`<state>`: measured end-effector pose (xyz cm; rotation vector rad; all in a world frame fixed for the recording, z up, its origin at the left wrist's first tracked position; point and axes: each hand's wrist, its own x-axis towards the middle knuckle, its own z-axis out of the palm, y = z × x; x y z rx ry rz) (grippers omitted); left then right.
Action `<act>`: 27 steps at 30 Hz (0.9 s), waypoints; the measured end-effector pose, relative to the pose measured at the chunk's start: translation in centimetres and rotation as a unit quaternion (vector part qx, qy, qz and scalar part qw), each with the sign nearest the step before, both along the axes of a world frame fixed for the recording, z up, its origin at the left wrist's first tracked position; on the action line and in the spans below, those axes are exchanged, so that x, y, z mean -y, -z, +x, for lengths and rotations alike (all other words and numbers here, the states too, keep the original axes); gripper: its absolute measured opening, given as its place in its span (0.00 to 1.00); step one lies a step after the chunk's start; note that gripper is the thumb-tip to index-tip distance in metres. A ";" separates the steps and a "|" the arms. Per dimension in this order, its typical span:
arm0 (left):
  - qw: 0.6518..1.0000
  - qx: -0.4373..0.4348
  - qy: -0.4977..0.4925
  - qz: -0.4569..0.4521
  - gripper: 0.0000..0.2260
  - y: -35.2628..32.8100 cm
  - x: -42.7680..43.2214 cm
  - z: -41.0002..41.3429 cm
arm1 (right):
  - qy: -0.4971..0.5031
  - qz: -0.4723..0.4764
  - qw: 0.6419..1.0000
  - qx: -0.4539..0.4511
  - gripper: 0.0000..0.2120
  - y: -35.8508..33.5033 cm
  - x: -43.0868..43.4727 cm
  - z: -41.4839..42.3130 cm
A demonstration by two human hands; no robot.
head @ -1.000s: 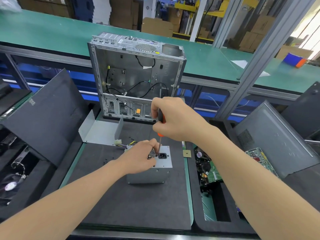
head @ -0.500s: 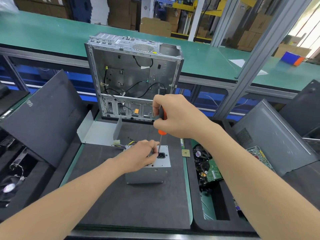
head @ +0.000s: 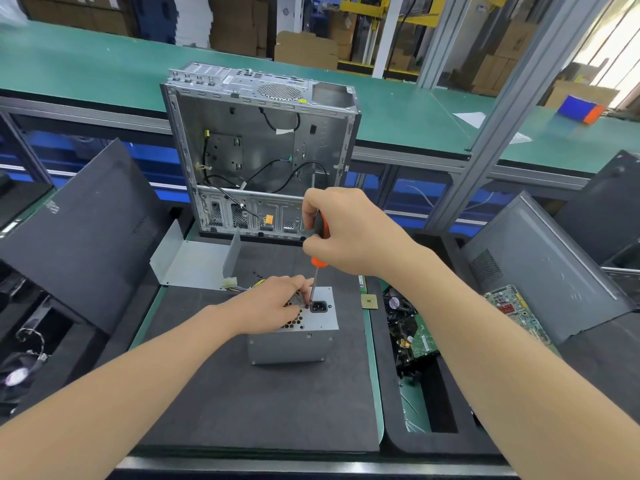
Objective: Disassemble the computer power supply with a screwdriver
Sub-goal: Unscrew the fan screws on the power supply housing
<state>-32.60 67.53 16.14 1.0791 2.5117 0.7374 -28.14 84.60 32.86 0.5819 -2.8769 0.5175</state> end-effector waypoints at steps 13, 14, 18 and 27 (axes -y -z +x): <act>0.999 0.023 -0.034 0.005 0.10 0.4 -0.1 0.0 | 0.002 0.001 1.000 0.012 0.07 0.7 0.2 -0.1; 0.999 0.024 -0.035 0.005 0.10 0.4 -0.1 0.0 | 0.002 0.002 1.000 0.013 0.07 0.7 0.3 -0.1; 0.999 0.030 -0.038 0.005 0.10 0.5 -0.1 0.0 | 0.005 0.006 1.000 0.011 0.07 0.7 0.3 -0.1; 0.998 0.046 -0.048 0.024 0.11 0.4 0.0 0.3 | -0.016 0.035 0.999 0.031 0.06 0.6 0.5 0.2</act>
